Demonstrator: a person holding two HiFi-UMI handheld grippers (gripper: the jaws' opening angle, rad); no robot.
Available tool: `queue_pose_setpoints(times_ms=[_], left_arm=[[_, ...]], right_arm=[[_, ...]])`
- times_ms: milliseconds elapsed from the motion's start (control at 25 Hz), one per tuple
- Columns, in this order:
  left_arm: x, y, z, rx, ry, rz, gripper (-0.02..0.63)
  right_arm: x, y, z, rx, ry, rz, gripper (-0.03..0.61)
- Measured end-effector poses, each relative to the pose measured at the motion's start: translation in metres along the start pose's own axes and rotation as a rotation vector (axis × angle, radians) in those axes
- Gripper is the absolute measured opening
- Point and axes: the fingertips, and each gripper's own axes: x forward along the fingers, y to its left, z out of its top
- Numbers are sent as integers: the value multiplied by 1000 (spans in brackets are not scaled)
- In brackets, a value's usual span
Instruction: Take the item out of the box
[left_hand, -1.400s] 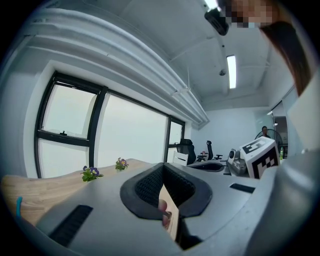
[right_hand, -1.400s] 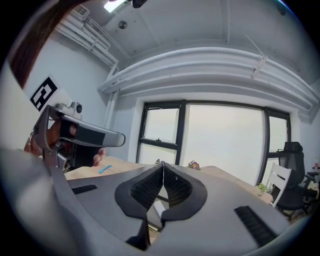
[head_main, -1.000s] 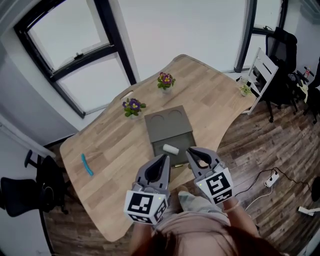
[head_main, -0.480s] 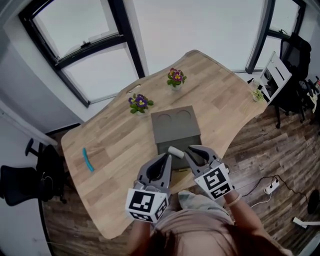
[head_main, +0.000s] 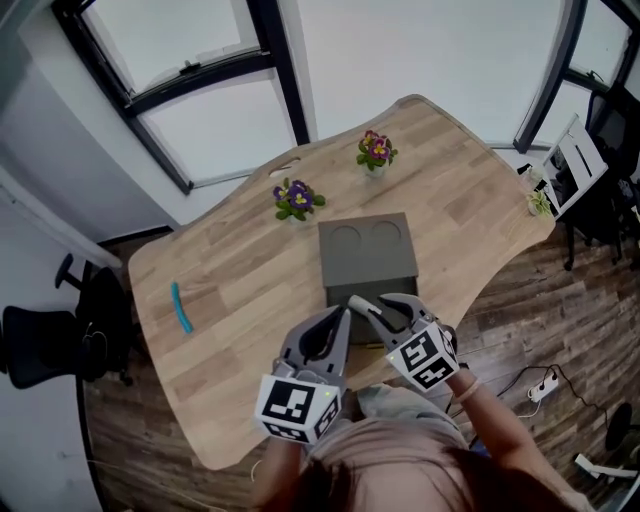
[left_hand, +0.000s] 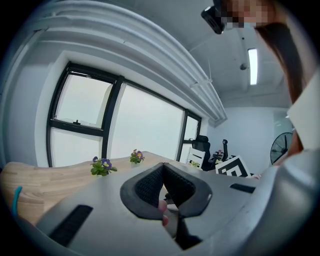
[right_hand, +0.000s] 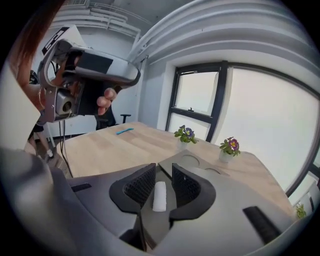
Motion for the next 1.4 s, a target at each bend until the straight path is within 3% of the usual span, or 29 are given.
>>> queue_pose_setpoints(times_ms=[640,1400], left_arm=[[14,23,-4,-31,14,44,-2],[21,38,-16,-67,40,85,-2]], right_arm=[[56,9,-68,-55,207,142,124],[92,19,-117,-6,390,256,152]])
